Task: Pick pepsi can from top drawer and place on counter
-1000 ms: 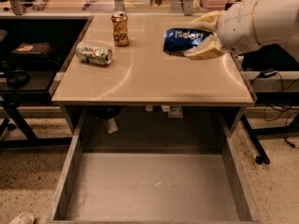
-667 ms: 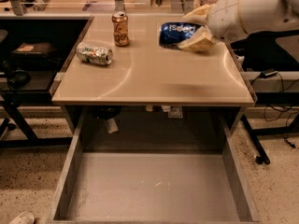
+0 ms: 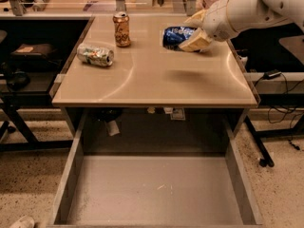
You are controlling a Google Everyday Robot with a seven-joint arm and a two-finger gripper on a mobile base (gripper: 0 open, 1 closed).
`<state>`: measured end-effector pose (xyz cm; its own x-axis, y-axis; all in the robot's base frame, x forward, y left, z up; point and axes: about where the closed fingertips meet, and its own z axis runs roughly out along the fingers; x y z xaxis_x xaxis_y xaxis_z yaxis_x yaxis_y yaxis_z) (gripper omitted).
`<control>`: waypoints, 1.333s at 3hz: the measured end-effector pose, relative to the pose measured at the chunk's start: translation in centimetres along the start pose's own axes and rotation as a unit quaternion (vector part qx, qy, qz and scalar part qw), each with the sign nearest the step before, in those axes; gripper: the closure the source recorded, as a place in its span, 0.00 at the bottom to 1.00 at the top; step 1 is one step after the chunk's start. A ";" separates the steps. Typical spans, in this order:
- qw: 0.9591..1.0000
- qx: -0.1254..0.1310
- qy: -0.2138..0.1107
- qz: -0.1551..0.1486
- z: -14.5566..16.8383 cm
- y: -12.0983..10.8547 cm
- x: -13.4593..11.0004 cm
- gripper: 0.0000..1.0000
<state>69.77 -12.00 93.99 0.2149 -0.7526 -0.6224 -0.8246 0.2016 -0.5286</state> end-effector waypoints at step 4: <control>0.996 -0.040 0.041 0.073 6.1 2.9 6.8 1.00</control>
Offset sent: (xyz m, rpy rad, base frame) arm 0.0455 -0.0367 -0.0872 0.0074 0.1560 -0.1548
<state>72.04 -12.74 84.70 0.0486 -0.7685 -0.6380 -0.8838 0.2645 -0.3860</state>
